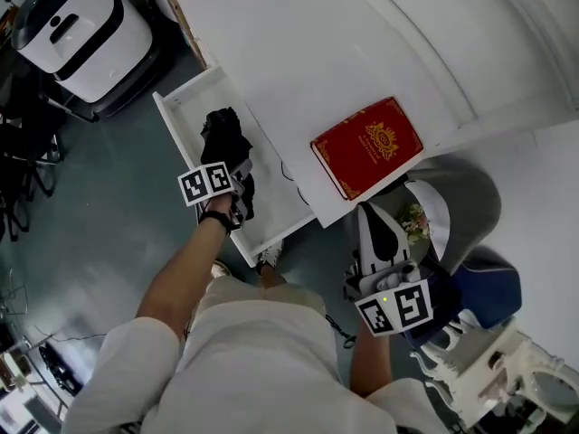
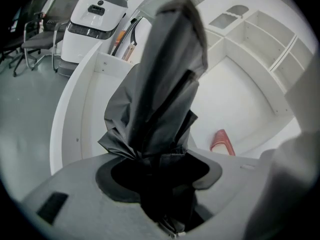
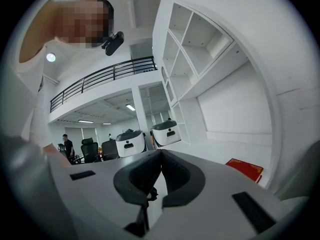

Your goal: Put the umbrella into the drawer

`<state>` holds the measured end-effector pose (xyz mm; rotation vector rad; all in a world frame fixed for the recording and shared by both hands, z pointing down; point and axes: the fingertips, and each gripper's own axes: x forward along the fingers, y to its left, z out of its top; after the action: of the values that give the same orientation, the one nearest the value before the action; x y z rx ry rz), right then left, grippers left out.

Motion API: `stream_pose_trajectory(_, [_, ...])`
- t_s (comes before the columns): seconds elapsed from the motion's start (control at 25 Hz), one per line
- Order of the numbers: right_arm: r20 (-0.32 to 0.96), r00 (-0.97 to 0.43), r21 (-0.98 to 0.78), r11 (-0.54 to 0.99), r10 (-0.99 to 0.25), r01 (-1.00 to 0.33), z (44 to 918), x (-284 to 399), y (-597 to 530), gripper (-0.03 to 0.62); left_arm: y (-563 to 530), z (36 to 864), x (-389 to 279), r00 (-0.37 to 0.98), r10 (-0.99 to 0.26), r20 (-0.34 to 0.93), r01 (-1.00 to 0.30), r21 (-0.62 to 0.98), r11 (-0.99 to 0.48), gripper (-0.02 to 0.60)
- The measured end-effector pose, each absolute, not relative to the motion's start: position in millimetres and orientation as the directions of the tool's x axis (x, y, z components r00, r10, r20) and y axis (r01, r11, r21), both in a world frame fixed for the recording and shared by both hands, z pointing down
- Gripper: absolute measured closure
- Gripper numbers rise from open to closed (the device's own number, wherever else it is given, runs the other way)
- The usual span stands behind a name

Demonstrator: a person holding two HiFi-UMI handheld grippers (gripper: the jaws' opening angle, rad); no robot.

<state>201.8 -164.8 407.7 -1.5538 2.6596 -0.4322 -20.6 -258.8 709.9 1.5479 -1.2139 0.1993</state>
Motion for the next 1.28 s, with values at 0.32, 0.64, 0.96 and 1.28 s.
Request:
stream_pose_trajectory(0.32, [0.141, -0.415, -0.275, 0.368, -0.899, -0.888, 421, 239, -153, 0.595, -268, 745, -18, 0.405, -0.505, 0.762, -0.81, 0.555, 0.188, 0.334])
stream_pose_trajectory(0.64, [0.165, -0.409, -0.28, 0.355, -0.897, -0.892, 432, 240, -159, 0.594, -268, 770, -20, 0.358, -0.452, 0.817, -0.855, 0.481, 0.194, 0.333])
stream_pose_trajectory(0.96, [0.2, -0.432, -0.276, 0.372, -0.879, -0.886, 444, 228, -164, 0.594, -274, 790, -19, 0.327, -0.417, 0.848, -0.888, 0.427, 0.172, 0.33])
stream_pose_trajectory(1.28, [0.213, -0.437, -0.275, 0.376, -0.874, -0.885, 448, 228, -169, 0.595, -277, 804, -16, 0.275, -0.368, 0.889, -0.937, 0.333, 0.104, 0.325])
